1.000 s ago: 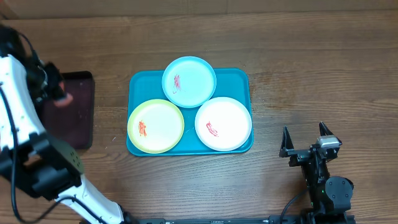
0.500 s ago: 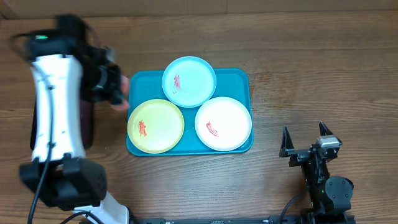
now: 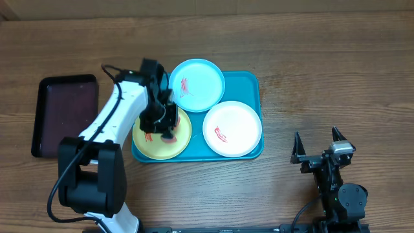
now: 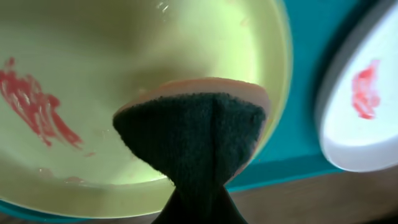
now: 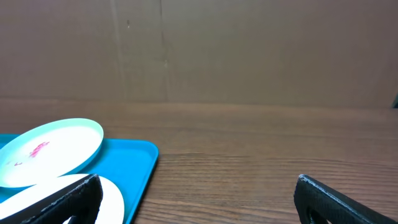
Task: Clean dirty plates on tray and stack at the side
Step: 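Carry the sponge with the left gripper onto the yellow plate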
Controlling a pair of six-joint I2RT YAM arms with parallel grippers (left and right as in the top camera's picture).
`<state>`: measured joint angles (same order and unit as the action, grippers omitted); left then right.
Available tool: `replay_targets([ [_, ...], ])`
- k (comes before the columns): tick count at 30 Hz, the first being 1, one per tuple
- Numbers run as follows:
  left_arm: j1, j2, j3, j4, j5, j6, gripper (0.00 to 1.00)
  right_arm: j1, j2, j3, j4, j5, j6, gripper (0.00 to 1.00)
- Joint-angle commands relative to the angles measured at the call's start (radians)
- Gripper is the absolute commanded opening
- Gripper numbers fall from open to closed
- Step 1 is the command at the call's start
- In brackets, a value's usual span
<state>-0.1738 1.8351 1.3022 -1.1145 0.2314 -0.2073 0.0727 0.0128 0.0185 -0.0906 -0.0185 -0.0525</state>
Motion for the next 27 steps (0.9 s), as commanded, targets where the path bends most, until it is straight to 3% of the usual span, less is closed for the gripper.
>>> replay_targets([
  [1, -0.002, -0.005, -0.044, 0.018, -0.057, -0.070, 0.04, 0.005, -0.010, -0.010, 0.006, 0.010, -0.001, 1.00],
  [3, -0.002, -0.005, -0.047, 0.021, -0.057, -0.070, 0.05, 0.005, -0.010, -0.010, 0.006, 0.010, -0.001, 1.00],
  [4, -0.002, -0.005, -0.047, 0.024, -0.055, -0.070, 0.17, 0.005, -0.010, -0.010, 0.006, 0.010, -0.001, 1.00],
  [6, -0.003, -0.005, -0.047, 0.032, -0.055, -0.070, 0.61, 0.005, -0.010, -0.010, 0.006, 0.010, -0.001, 1.00],
  [7, -0.003, -0.005, -0.047, 0.035, -0.054, -0.069, 0.64, 0.005, -0.010, -0.010, 0.006, 0.010, -0.001, 1.00],
  [13, 0.006, -0.005, -0.004, 0.031, -0.054, -0.062, 0.53, 0.005, -0.010, -0.010, 0.006, 0.010, -0.001, 1.00],
  [18, 0.045, -0.005, 0.175, -0.088, -0.055, -0.043, 0.43, 0.005, -0.010, -0.010, 0.006, 0.010, -0.001, 1.00],
  [23, 0.094, -0.005, 0.349, -0.173, -0.055, -0.017, 0.52, 0.005, -0.010, -0.010, 0.006, 0.010, -0.001, 1.00],
  [25, 0.105, -0.005, 0.369, -0.171, -0.055, -0.018, 0.76, 0.005, -0.010, -0.010, 0.006, 0.010, -0.001, 1.00],
  [27, 0.106, -0.005, 0.369, -0.173, -0.055, -0.018, 0.80, 0.005, -0.010, -0.010, 0.006, 0.010, -0.001, 1.00],
])
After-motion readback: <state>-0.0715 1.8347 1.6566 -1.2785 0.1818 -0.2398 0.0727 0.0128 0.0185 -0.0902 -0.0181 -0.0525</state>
